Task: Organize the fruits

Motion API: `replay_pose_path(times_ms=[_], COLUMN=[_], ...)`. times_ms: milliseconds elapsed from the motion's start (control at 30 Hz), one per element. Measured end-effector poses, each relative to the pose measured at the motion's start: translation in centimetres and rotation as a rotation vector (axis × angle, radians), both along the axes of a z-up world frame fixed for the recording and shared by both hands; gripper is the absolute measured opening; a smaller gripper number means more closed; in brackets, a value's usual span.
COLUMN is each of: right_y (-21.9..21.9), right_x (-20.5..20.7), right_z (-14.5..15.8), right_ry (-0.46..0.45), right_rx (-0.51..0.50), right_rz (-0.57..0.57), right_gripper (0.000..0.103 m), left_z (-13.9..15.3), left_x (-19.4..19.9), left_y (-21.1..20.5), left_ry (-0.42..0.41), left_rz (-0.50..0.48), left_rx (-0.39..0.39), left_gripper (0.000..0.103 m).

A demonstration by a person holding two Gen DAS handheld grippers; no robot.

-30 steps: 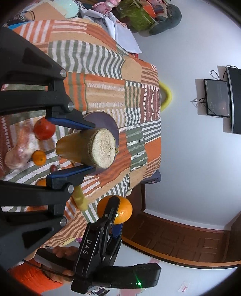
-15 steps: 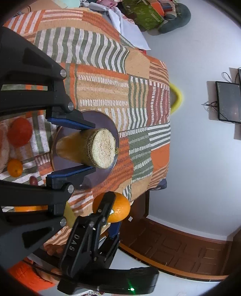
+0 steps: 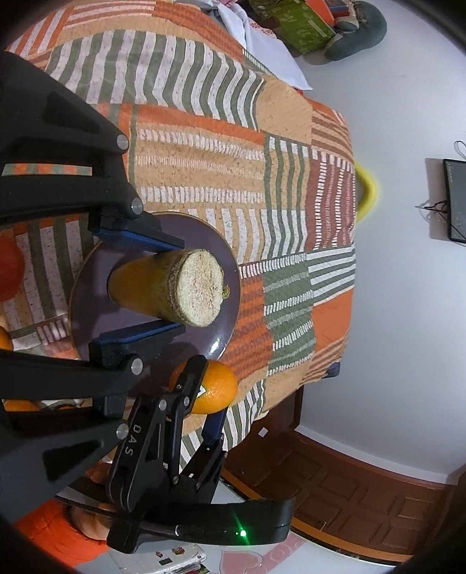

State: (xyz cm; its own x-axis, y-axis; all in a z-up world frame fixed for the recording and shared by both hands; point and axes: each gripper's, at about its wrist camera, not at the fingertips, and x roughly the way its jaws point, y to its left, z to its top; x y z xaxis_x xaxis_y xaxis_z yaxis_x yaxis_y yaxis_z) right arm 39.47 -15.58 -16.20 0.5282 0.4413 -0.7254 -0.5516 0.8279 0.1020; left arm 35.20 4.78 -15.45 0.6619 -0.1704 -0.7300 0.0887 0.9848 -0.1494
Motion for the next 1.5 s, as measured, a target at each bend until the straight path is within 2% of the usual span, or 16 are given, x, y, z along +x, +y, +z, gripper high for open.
replay_pose_path(times_ms=[333, 533, 667, 967, 1167, 1300, 1367, 1500], right_y=[1.1, 1.4, 0.8, -2.0, -4.7, -6.6, -7.3, -8.4], right_x=[1.5, 1.6, 1.2, -0.6, -2.3, -3.6, -4.2, -5.2], right_z=[-1.5, -2.1, -1.2, 2.5, 3.7, 3.5, 2.9, 1.0], right_ry=[0.05, 0.06, 0.02, -0.057, -0.074, -0.07, -0.05, 0.002], right_rx=[-0.055, -0.084, -0.067, -0.039, -0.052, -0.07, -0.089, -0.12], right_rz=[0.053, 0.077, 0.07, 0.042, 0.015, 0.007, 0.005, 0.001], right_gripper=[0.057, 0.058, 0.068, 0.068, 0.068, 0.069, 0.072, 0.074], left_z=[-0.6, -1.3, -1.3, 1.0, 2.4, 2.7, 2.6, 1.9], left_x=[2.1, 3.3, 3.0, 0.0, -2.8, -4.8, -5.8, -7.5], left_y=[0.3, 0.1, -0.1, -0.7, 0.0, 0.5, 0.8, 1.2], left_ry=[0.01, 0.037, 0.04, -0.008, -0.028, -0.021, -0.014, 0.012], left_rz=[0.014, 0.023, 0.006, -0.007, 0.017, 0.028, 0.036, 0.04], left_rx=[-0.017, 0.019, 0.007, 0.053, 0.068, 0.074, 0.079, 0.09], left_gripper=[0.038, 0.038, 0.038, 0.043, 0.049, 0.05, 0.053, 0.055])
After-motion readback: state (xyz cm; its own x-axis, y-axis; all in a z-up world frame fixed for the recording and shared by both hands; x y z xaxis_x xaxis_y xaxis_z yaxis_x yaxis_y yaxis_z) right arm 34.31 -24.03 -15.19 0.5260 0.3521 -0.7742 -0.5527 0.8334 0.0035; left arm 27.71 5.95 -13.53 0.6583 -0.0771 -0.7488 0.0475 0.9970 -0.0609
